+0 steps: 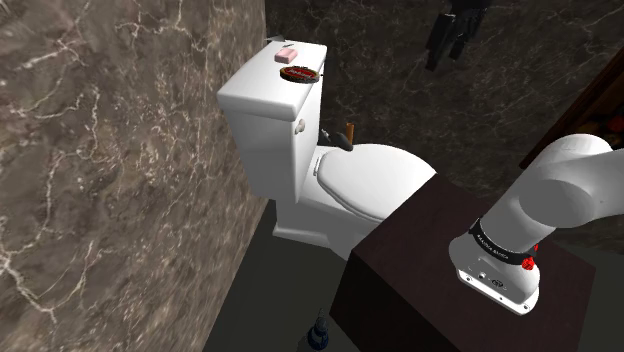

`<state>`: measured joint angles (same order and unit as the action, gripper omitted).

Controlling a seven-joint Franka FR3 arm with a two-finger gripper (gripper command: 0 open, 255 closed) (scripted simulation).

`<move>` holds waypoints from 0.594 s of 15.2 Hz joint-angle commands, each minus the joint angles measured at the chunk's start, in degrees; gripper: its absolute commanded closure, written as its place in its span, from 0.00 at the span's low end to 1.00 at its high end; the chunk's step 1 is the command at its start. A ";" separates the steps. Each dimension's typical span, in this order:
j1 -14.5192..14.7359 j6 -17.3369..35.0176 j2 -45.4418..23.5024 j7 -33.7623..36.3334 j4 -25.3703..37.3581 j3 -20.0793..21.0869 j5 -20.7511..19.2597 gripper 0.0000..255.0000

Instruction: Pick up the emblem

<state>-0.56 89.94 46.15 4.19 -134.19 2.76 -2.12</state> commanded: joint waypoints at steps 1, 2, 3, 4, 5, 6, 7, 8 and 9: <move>0.00 0.00 0.00 0.00 0.00 0.00 0.00 0.00; 0.17 1.23 -2.27 -1.00 0.99 -0.42 -0.14 0.00; 0.36 2.38 -4.55 -1.99 2.06 -0.82 -0.26 0.00; 0.55 3.47 -6.84 -2.98 3.21 -1.20 -0.34 0.00; 0.76 4.48 -9.14 -3.97 4.44 -1.56 -0.39 0.00; 0.97 5.42 -11.44 -4.96 5.74 -1.90 -0.41 0.00; 1.17 6.28 -13.75 -5.95 7.13 -2.21 -0.39 0.00; 1.37 7.06 -16.06 -6.94 8.58 -2.49 -0.34 0.00; 1.58 7.77 -18.37 -7.93 10.11 -2.76 -0.26 0.00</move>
<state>0.83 97.06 30.26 -2.57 -125.88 0.37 -2.40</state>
